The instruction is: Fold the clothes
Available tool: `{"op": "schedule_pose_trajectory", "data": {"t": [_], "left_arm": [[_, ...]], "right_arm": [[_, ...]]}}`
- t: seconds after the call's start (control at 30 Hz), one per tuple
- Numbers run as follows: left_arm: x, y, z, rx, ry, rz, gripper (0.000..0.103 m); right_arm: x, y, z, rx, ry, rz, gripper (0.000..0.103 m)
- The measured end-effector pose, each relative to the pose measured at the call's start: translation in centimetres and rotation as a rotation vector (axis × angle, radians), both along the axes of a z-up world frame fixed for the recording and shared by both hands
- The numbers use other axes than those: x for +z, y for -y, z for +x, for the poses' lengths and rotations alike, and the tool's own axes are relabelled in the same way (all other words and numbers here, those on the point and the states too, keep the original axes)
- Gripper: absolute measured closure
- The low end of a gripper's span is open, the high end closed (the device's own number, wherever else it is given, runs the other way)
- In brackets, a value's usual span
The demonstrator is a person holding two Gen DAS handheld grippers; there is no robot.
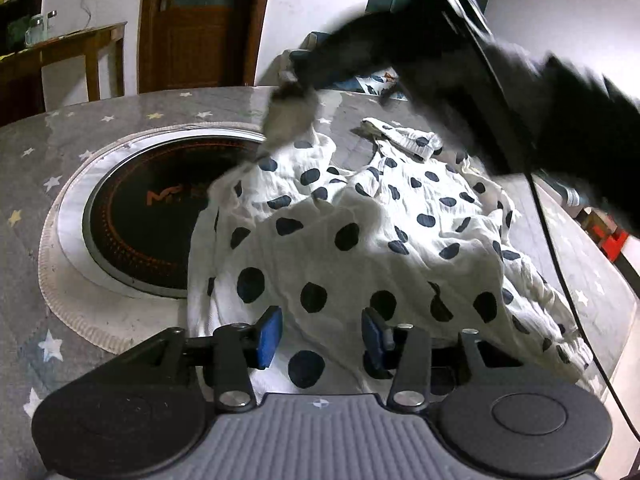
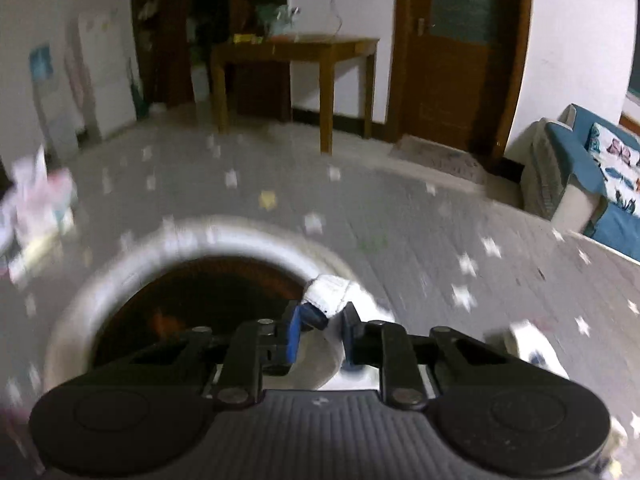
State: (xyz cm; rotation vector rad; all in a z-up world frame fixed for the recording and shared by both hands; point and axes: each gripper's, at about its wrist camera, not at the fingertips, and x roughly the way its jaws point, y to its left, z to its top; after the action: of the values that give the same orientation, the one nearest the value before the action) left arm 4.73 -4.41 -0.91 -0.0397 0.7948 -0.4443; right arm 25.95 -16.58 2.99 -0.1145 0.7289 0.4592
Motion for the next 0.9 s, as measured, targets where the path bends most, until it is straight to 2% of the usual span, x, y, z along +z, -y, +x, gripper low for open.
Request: {"op": "schedule_pose_trajectory", "data": {"t": [0.07, 0.13, 0.17, 0.2, 0.27, 0.33, 0.4, 0.6, 0.77, 0.9], "left_arm": [[0.1, -0.2, 0.2, 0.01, 0.0, -0.002, 0.055], [0.2, -0.5, 0.4, 0.022, 0.001, -0.004, 0.055], [0.3, -0.6, 0.5, 0.028, 0.003, -0.004, 0.055], [0.4, -0.8, 0.5, 0.035, 0.005, -0.004, 0.055], [0.7, -1.2, 0.5, 0.045, 0.011, -0.001, 0.055], [0.9, -1.5, 0.6, 0.056, 0.018, 0.005, 0.055], [1.1, -1.8, 0.8, 0.07, 0.019, 0.006, 0.055], [1.9, -1.8, 1.3, 0.087, 0.042, 0.005, 0.055], [2.5, -1.2, 2.3, 0.093, 0.047, 0.025, 0.055], [2.6, -0.6, 3.6, 0.107, 0.04, 0.048, 0.055]], "right_arm": [[1.2, -0.9, 1.1, 0.002, 0.011, 0.058, 0.084], [2.1, -1.6, 1.7, 0.017, 0.011, 0.101, 0.079], [2.5, -2.0, 2.0, 0.025, 0.012, 0.122, 0.072], [2.9, -2.3, 2.3, 0.032, 0.012, 0.144, 0.062], [3.8, -3.1, 3.0, 0.047, 0.013, 0.186, 0.06], [3.8, -2.5, 2.3, 0.064, 0.02, 0.159, 0.06], [3.5, -1.2, 1.7, 0.056, 0.013, 0.126, 0.06], [1.0, 6.7, -1.3, -0.042, -0.045, 0.031, 0.06], [-2.6, 13.4, -3.0, -0.163, -0.115, 0.003, 0.06], [-4.5, 15.9, -3.1, -0.169, -0.125, -0.011, 0.06]]}}
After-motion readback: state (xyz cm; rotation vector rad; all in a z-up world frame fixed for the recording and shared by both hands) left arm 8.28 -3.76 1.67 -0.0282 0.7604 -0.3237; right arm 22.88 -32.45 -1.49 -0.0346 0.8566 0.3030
